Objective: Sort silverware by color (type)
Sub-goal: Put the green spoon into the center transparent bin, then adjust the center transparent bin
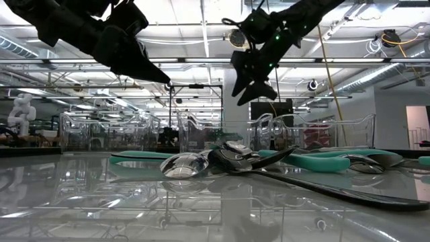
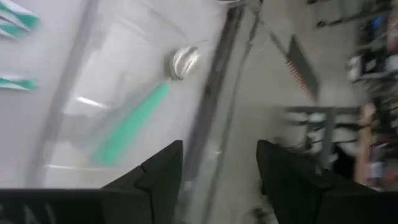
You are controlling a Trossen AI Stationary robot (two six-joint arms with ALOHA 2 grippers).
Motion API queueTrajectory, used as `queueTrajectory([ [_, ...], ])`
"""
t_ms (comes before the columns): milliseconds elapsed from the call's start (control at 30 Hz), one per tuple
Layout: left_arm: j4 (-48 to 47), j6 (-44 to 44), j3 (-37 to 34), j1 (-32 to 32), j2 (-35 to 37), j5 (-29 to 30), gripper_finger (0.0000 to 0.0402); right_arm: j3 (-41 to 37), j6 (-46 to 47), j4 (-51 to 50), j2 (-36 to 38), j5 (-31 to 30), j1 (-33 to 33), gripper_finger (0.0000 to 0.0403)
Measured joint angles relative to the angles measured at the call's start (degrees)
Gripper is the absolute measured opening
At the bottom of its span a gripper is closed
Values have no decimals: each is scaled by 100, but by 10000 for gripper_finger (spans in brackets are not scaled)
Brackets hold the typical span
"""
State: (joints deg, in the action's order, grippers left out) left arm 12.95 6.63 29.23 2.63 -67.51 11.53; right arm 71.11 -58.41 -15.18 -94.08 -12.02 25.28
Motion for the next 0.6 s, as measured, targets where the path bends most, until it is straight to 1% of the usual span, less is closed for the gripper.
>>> queueTrajectory([
  [167, -47, -14, 0, 0, 0, 0, 127, 2, 1436, -619, 114, 1, -425, 191],
  [300, -77, -36, 0, 0, 0, 0, 127, 2, 2695, -881, 107, 3, -858, 169],
  [433, -77, -36, 0, 0, 0, -2, 127, -73, 3621, -735, 58, -7, -1264, 134],
  [533, -76, -39, 0, -5, 1, -1, 127, -293, 4034, -274, -61, -27, -1525, 100],
  [600, -77, -39, 0, -4, 2, -2, 127, -504, 4200, 165, -195, -204, -1664, 77],
])
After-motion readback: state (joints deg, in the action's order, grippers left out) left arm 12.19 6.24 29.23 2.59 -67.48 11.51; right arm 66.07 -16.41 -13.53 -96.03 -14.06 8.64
